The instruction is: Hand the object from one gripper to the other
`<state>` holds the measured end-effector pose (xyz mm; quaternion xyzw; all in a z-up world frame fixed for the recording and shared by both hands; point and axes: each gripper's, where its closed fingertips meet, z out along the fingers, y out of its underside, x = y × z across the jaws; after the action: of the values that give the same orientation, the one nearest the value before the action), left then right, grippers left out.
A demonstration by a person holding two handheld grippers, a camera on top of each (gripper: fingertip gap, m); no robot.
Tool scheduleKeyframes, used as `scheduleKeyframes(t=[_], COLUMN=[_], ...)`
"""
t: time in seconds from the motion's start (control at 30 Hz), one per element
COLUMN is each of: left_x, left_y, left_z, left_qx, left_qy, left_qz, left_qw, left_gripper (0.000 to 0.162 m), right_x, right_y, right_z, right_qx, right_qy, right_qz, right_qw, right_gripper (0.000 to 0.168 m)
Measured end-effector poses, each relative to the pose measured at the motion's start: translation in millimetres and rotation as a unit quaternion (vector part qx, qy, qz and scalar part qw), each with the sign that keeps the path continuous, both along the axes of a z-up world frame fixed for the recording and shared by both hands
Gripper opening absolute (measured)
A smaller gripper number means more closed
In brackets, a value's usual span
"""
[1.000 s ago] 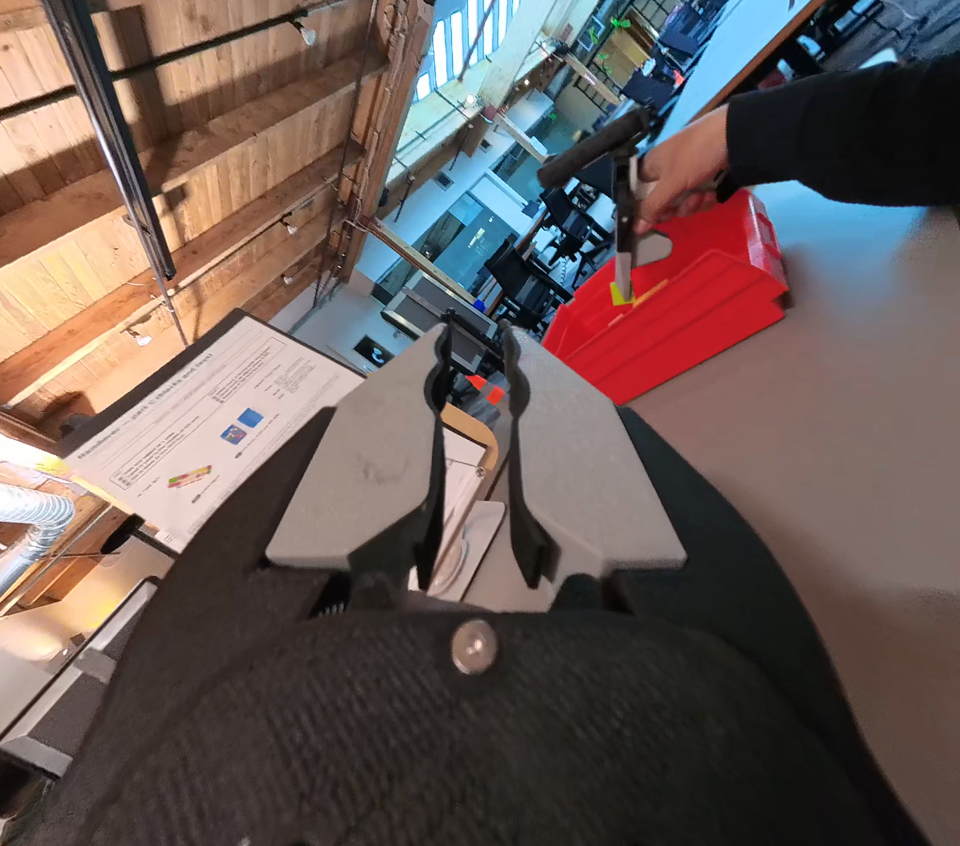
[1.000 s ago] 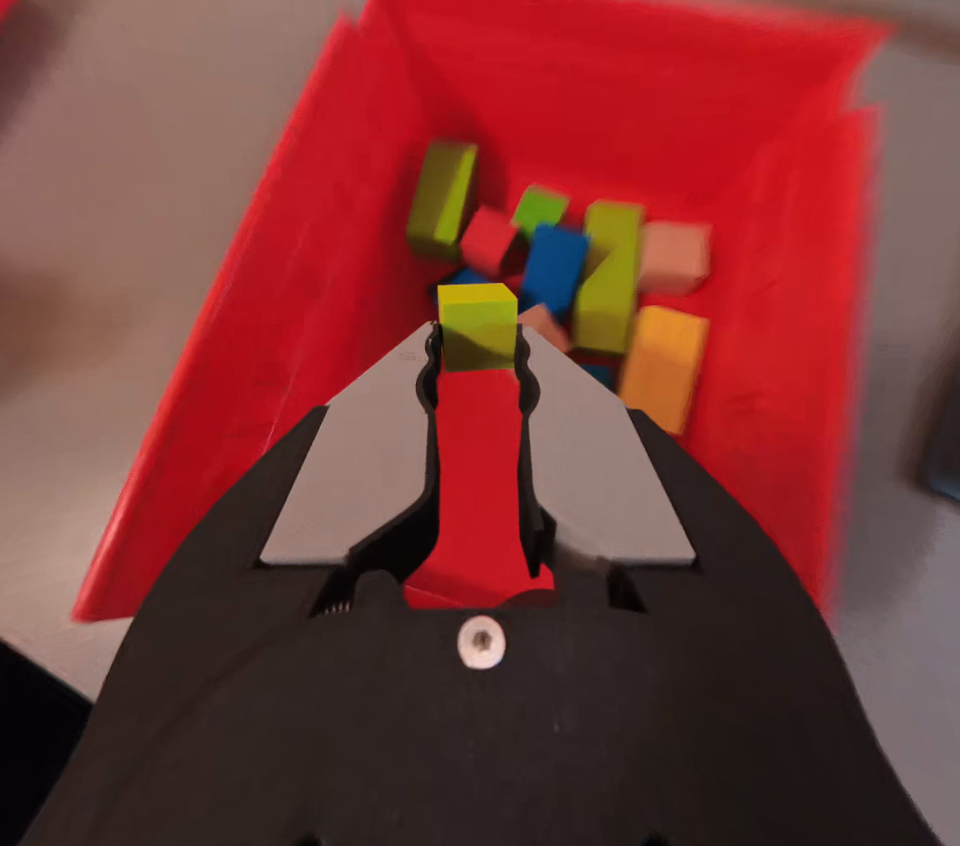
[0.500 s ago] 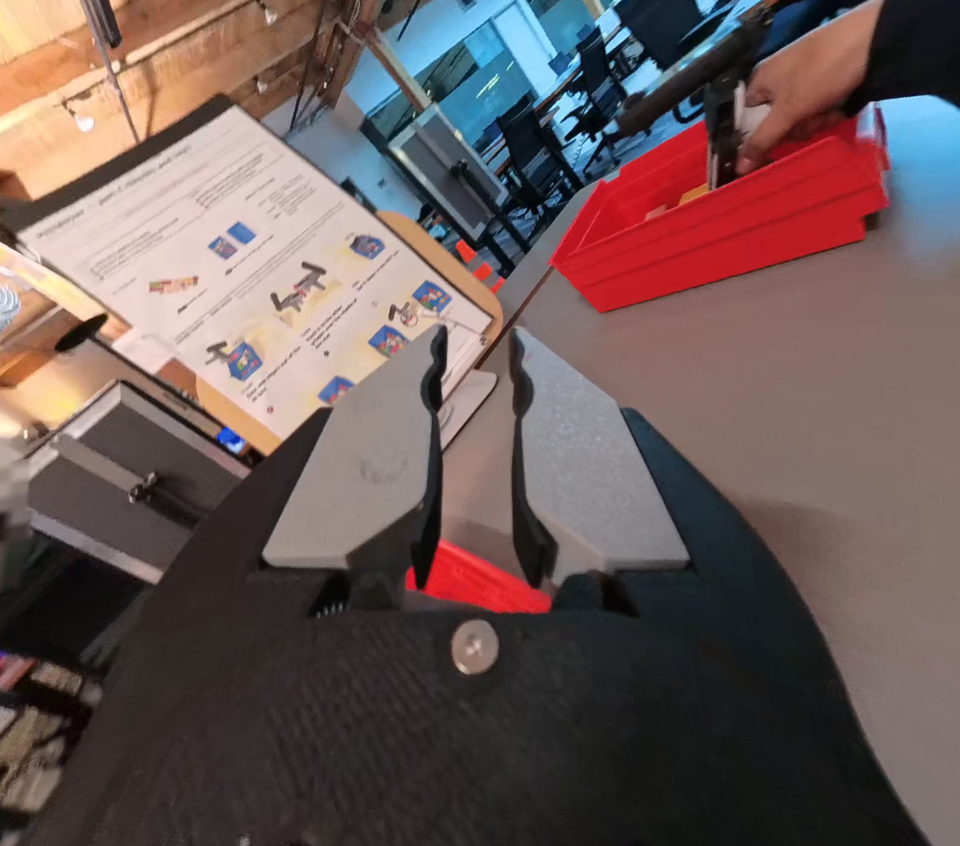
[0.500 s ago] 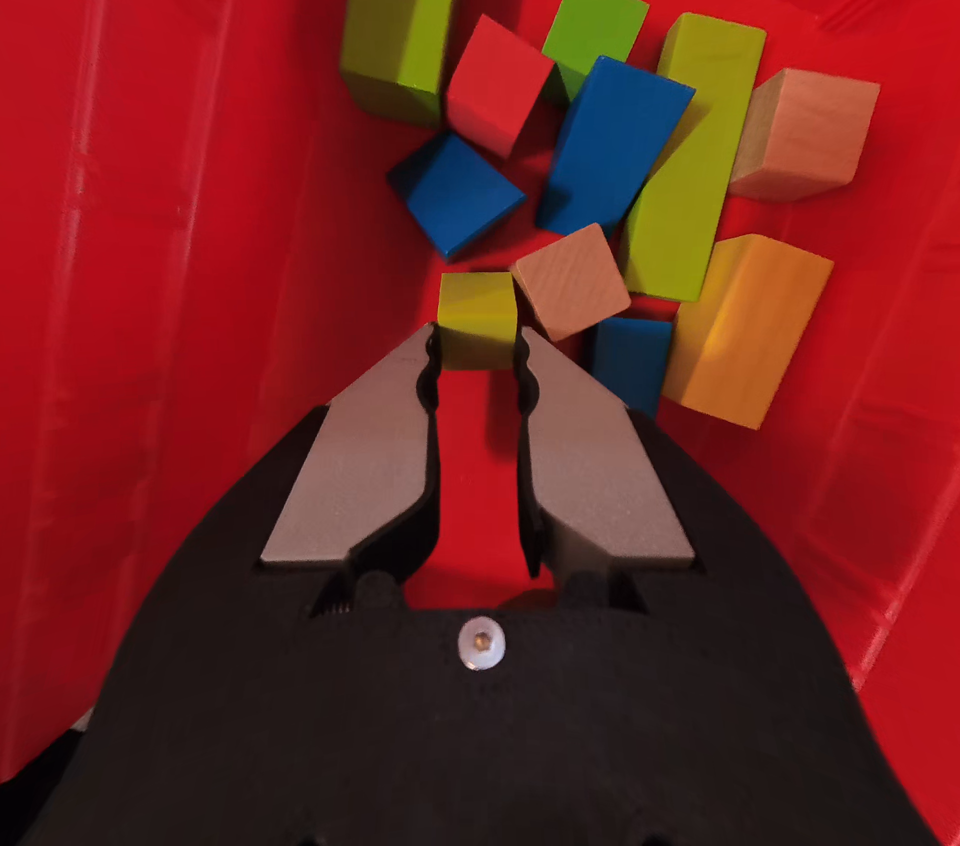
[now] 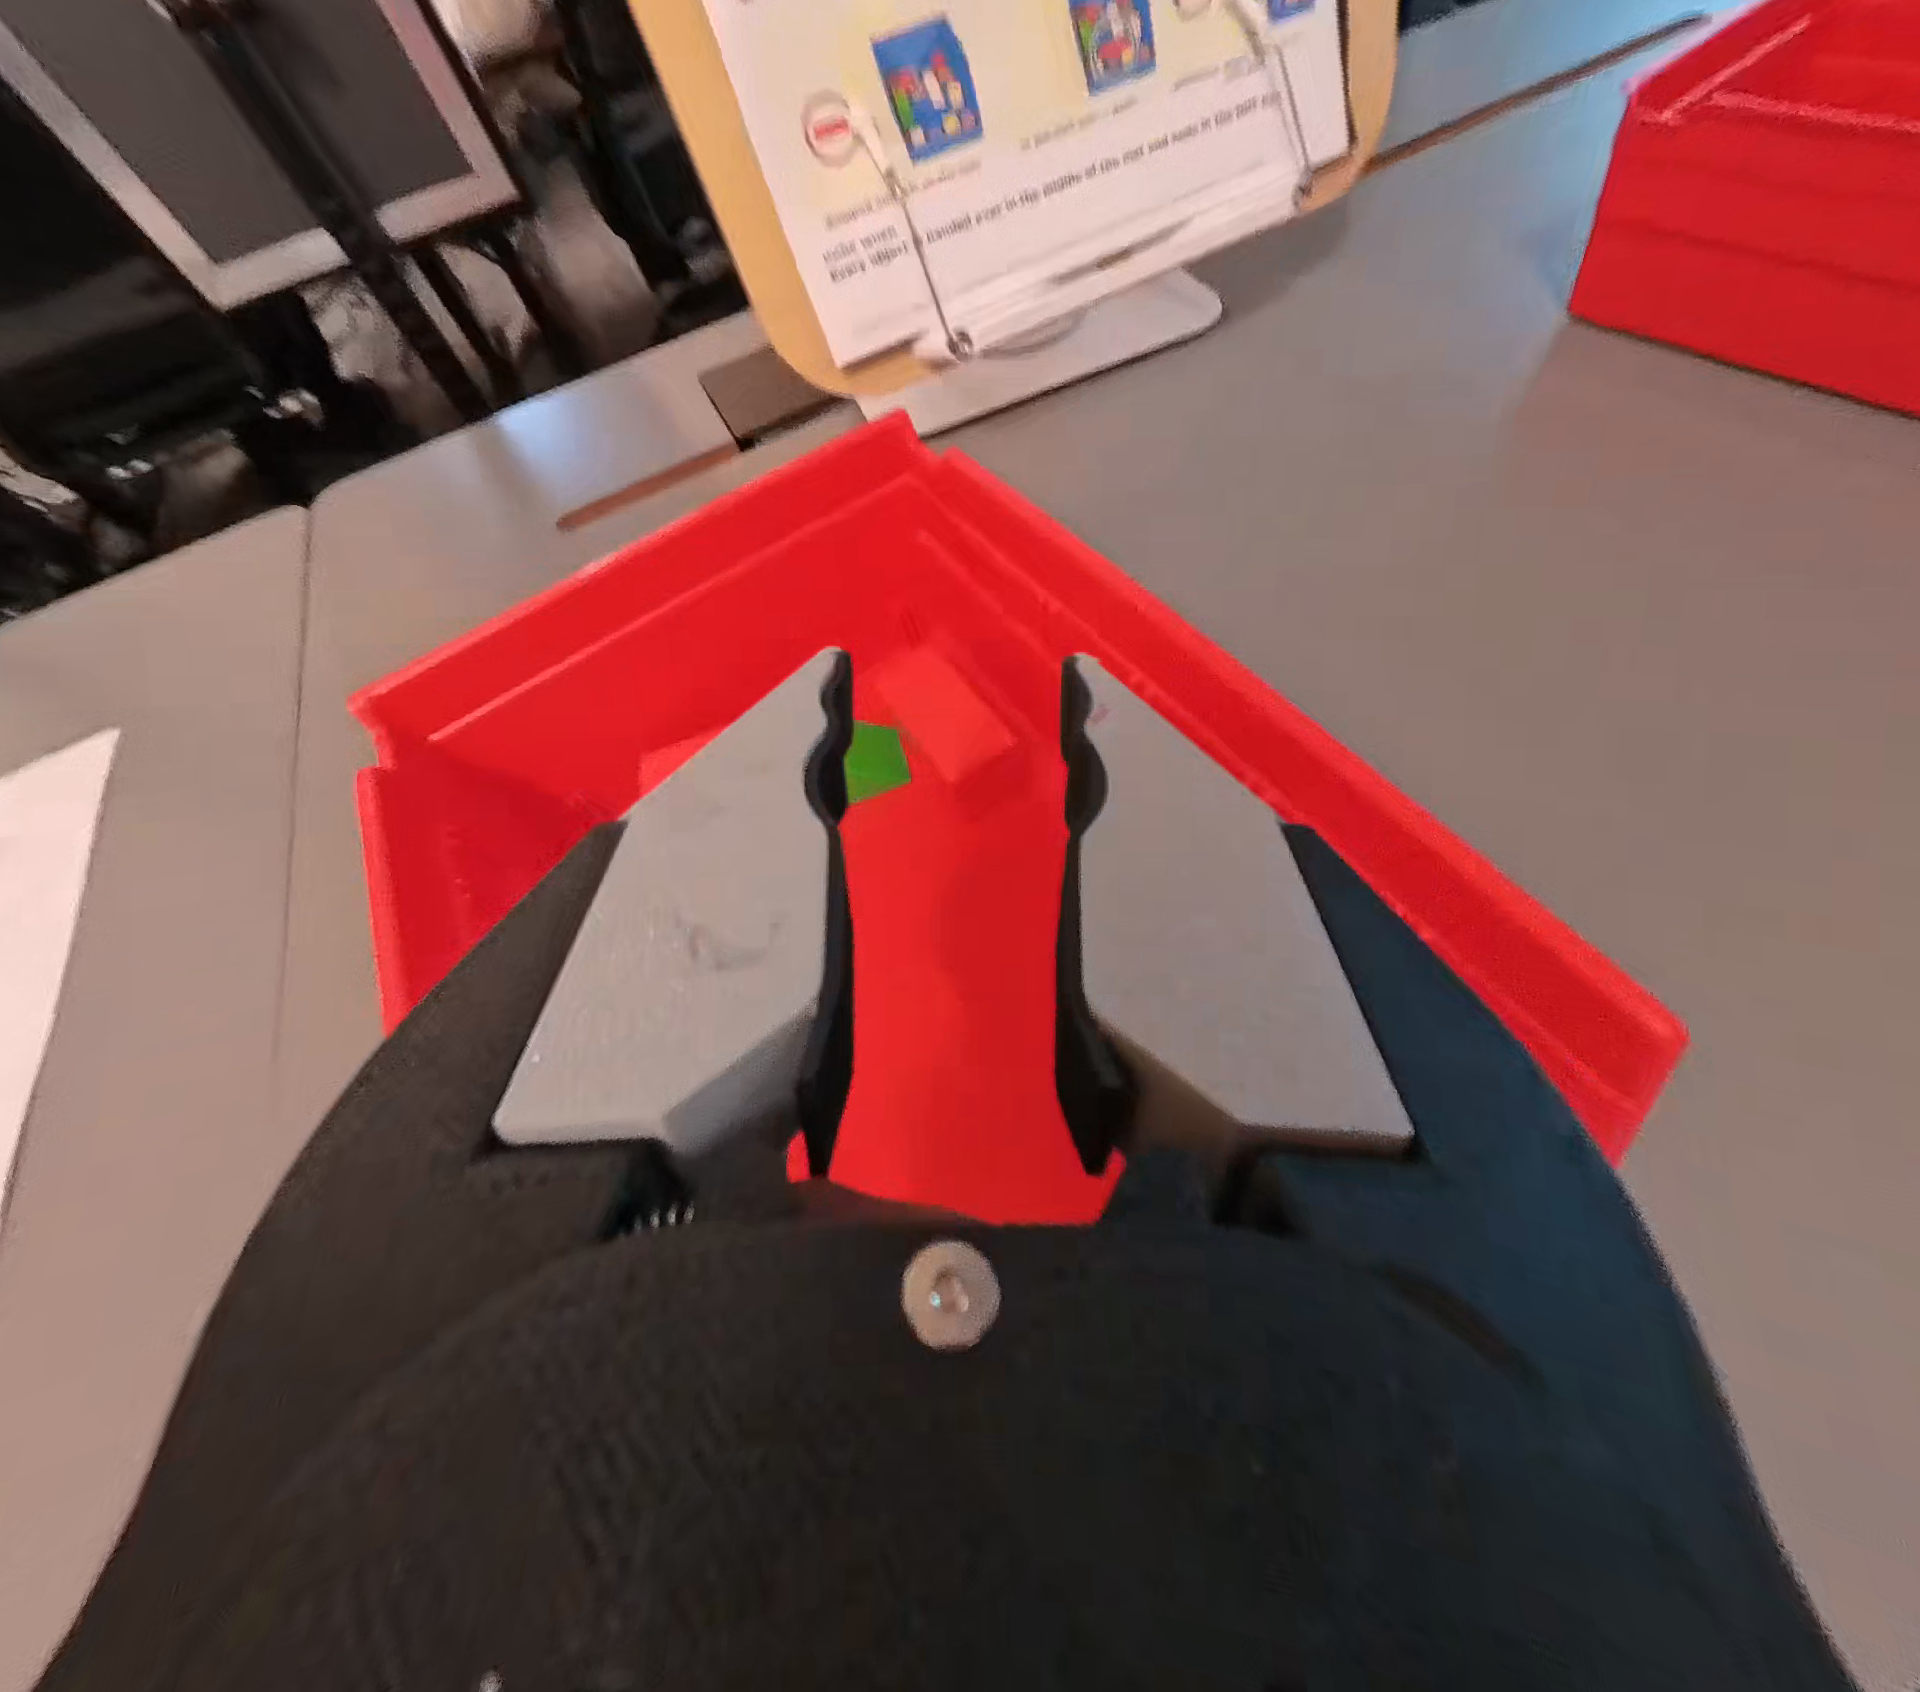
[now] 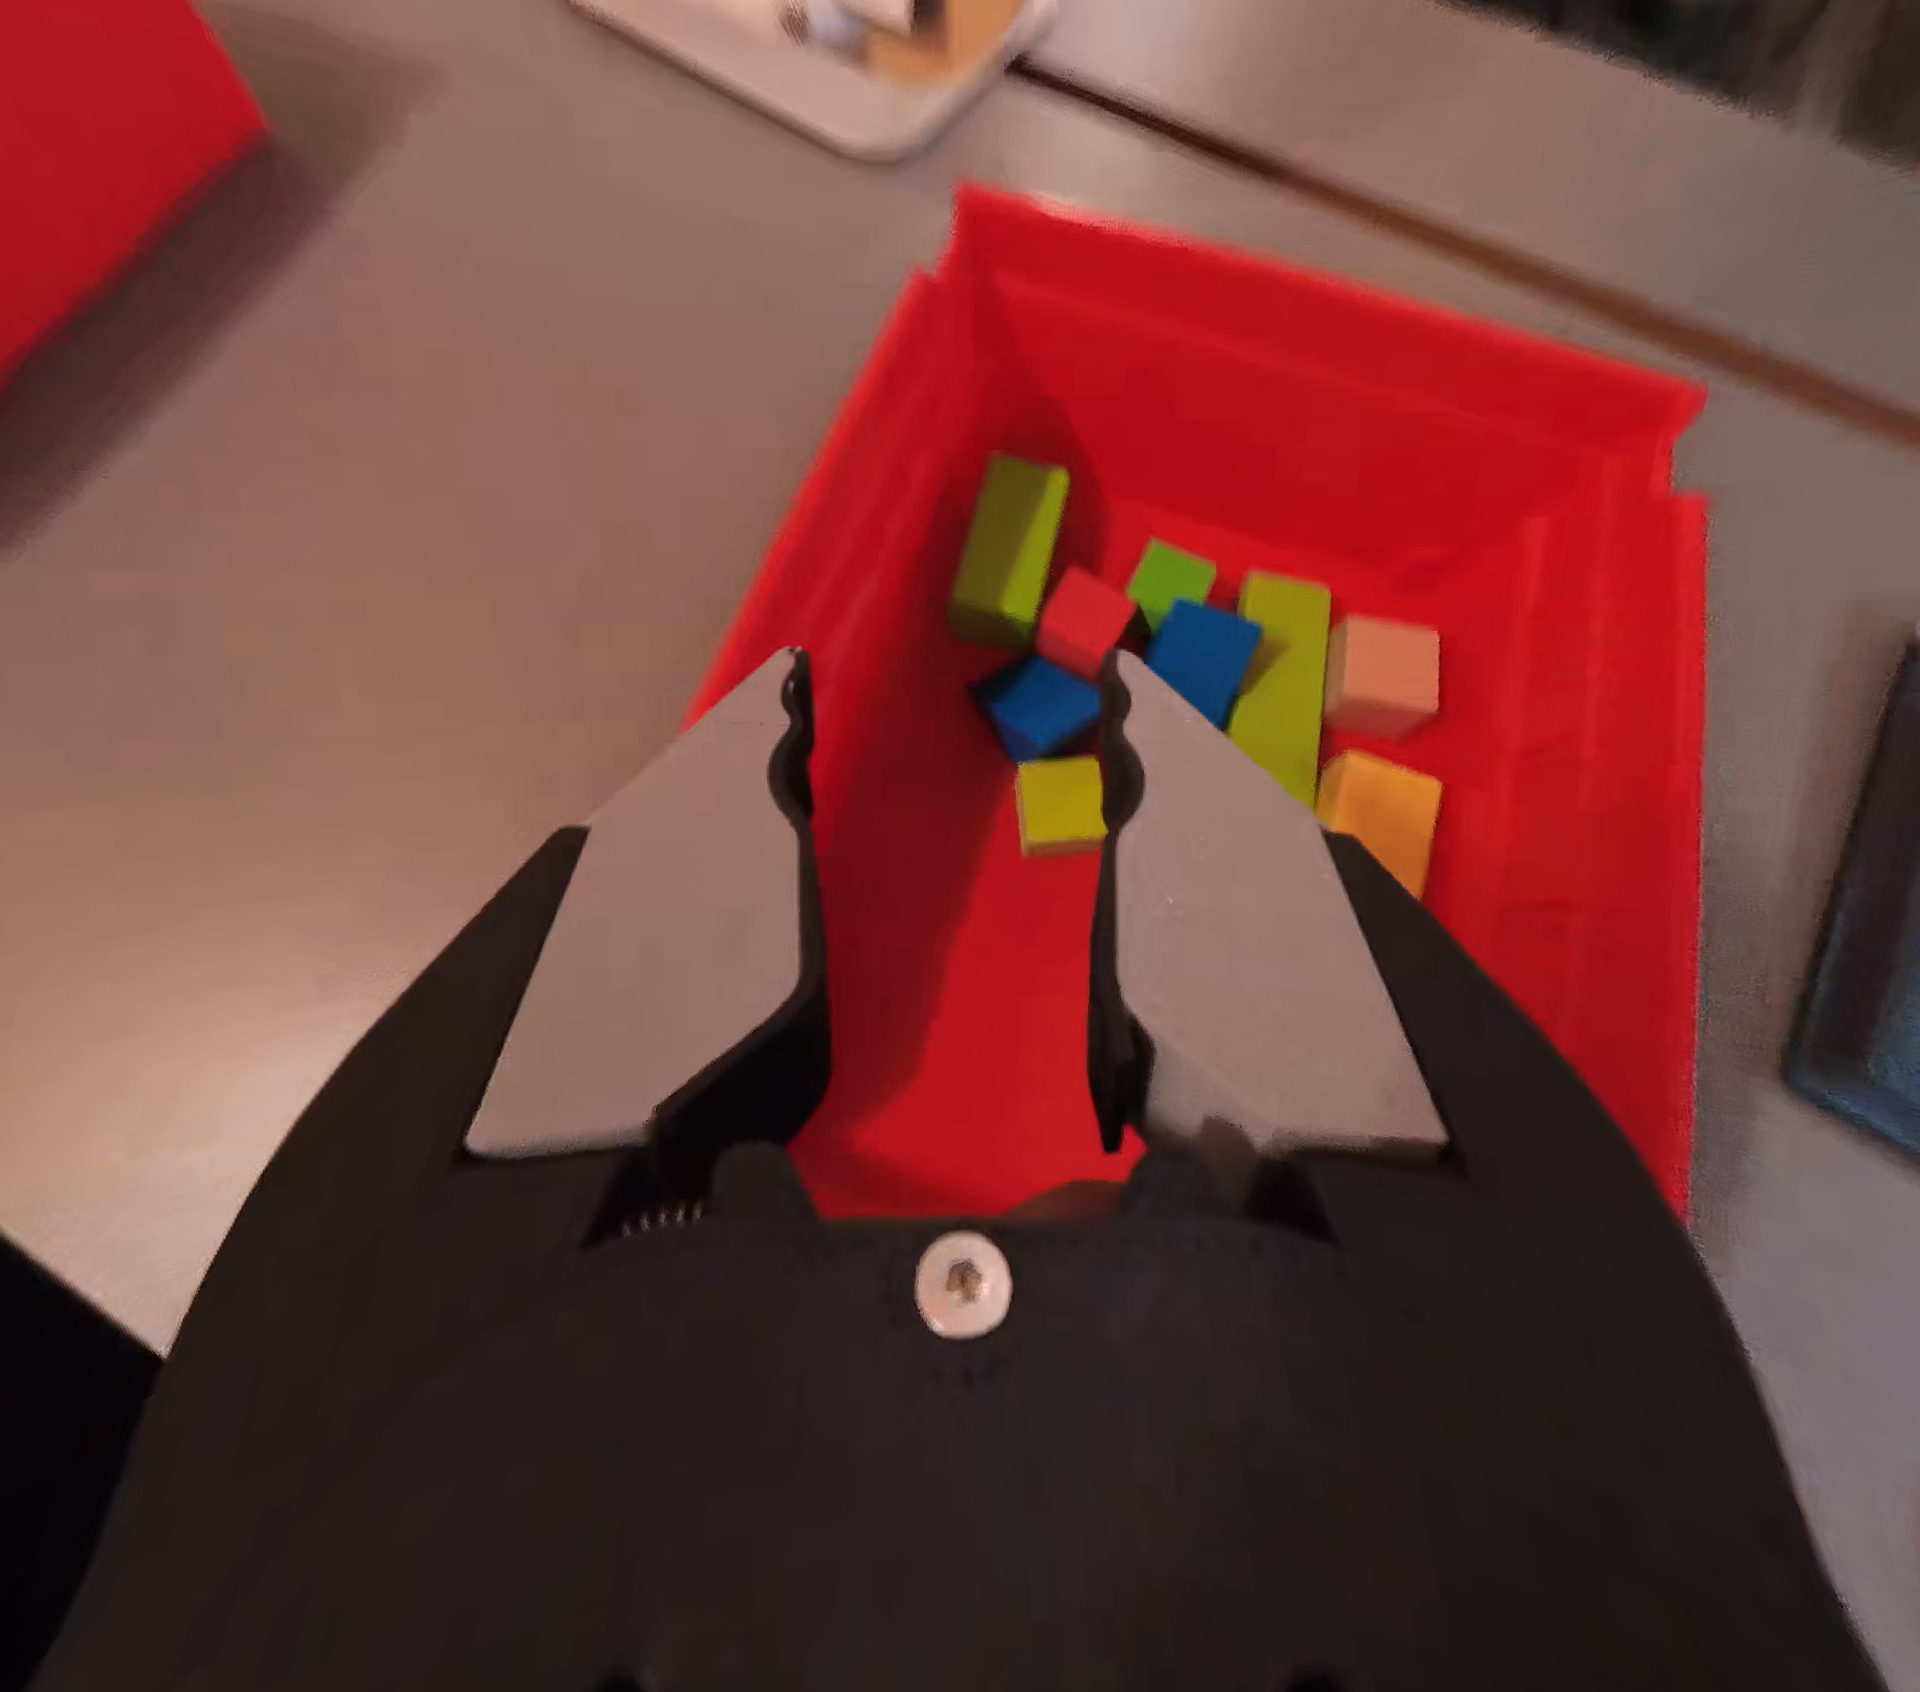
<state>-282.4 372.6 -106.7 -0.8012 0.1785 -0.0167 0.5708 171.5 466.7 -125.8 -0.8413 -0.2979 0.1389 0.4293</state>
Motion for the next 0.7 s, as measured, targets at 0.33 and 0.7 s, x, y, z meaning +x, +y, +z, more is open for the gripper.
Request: scheduleKeyframes(t=[0.33,0.7], left_x=[8,2], left_y=[75,84], left_z=[-91,-152], left_qx=[-0.311,-0.407], left_qy=[-0.037,0.038], left_qz=[-0.049,0.027], left_qw=[0.948,0.912], left_gripper=[0.051,0.042], right_x=[-25,-16], right_y=[-38,-41], right_z=[68,73], right_qx=[0.094,0.104], right_qy=[0.1,0.104], right_qz=[0.064,0.059], right_qw=[0.989,0.987], right_gripper=[0.047,0.045])
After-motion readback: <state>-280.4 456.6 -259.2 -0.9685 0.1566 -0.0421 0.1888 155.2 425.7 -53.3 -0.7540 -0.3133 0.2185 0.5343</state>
